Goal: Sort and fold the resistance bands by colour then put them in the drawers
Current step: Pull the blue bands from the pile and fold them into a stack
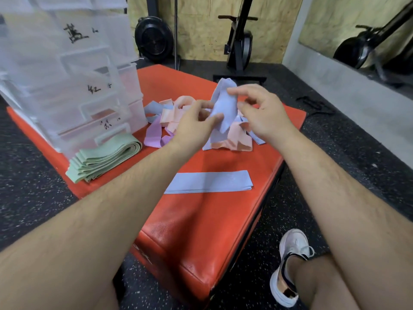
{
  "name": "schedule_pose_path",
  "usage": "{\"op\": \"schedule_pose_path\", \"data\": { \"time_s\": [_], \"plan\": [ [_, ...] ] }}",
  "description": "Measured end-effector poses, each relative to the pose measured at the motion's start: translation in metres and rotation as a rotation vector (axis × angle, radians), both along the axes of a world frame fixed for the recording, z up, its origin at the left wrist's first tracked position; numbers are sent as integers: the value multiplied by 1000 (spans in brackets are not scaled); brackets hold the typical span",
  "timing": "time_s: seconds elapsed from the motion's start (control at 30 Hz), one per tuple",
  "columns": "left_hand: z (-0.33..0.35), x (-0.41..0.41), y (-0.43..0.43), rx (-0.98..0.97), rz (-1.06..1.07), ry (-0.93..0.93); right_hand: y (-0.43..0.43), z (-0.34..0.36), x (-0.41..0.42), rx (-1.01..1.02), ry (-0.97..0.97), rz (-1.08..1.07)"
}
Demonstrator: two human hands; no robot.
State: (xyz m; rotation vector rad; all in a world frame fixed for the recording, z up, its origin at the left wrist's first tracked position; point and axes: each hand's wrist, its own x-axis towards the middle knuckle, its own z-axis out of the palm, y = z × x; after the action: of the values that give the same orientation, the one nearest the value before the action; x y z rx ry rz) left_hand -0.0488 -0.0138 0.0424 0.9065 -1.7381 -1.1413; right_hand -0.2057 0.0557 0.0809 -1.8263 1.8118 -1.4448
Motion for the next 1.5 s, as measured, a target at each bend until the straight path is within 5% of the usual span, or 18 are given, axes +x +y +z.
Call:
{"op": "schedule_pose_path", "data": {
  "time_s": [0.2,0.53,0.73,0.97,1.13,1.37,1.5],
  "plan": [
    [16,29,-1,79,89,71,-1,-1,15,129,-127,-2],
    [29,75,7,466,-46,151,-12,-29,53,354,87,76],
    [23,97,3,123,107,-252,-10,-22,71,530,11,92],
    [17,102,-1,29,16,-175,-4,-19,79,598,-43,175],
    [14,101,-5,-28,47,-186,-6,-32,79,459,-118,332],
    [14,101,-4,-135,64,-322,-14,-44,89,323,-86,292],
    [15,101,-6,-98,118,-136,-17,-47,87,363,-100,289]
  ]
}}
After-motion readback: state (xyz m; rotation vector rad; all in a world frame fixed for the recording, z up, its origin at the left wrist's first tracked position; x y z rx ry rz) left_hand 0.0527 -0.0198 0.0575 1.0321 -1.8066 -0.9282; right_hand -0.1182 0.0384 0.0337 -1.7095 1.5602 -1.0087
